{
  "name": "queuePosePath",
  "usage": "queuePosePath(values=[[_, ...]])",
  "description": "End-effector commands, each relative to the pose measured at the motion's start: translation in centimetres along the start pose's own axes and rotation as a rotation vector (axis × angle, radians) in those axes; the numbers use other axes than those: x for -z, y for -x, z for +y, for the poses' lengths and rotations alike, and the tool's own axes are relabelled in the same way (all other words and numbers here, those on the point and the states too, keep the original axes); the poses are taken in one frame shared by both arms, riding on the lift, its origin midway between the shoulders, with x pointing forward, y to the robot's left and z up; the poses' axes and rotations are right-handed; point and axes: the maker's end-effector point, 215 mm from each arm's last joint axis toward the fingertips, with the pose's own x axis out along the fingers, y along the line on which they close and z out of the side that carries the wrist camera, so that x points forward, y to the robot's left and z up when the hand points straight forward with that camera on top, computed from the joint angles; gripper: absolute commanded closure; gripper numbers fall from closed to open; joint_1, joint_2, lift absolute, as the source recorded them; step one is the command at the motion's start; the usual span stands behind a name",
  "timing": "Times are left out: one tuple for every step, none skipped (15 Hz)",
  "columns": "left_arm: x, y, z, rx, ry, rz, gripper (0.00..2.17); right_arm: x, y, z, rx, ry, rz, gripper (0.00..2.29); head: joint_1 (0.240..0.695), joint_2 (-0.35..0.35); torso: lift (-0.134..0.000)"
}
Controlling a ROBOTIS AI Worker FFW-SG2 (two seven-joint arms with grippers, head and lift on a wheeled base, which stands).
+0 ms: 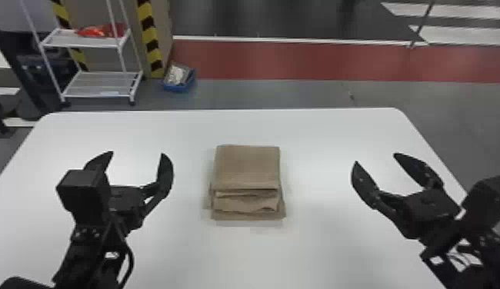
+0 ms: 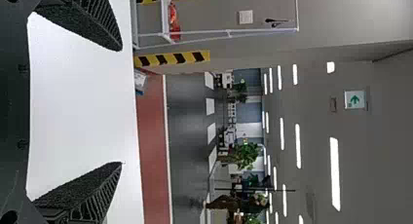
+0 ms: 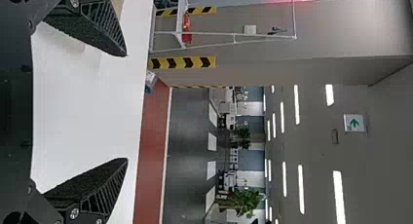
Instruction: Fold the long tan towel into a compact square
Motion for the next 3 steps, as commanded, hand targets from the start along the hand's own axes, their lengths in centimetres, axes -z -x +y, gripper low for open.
queuePosePath(values=[[0.17,-0.11,-0.23,0.003,0.002,0.003,0.04,0.06,0.09,-0.13,0.010,0.001,0.001,0.12,0.695,-0.050,-0.125],[0.20,-0.14,-0.30,0.004,0.002,0.003,0.04,0.13,0.14,-0.12,0.010,0.001,0.002,0.12,0.695,-0.050,-0.125],[0.18,-0.14,-0.31,0.003,0.002,0.003,0.04,0.20,0.14,-0.16,0.012,-0.001,0.003,0.12,0.695,-0.054,-0.125]])
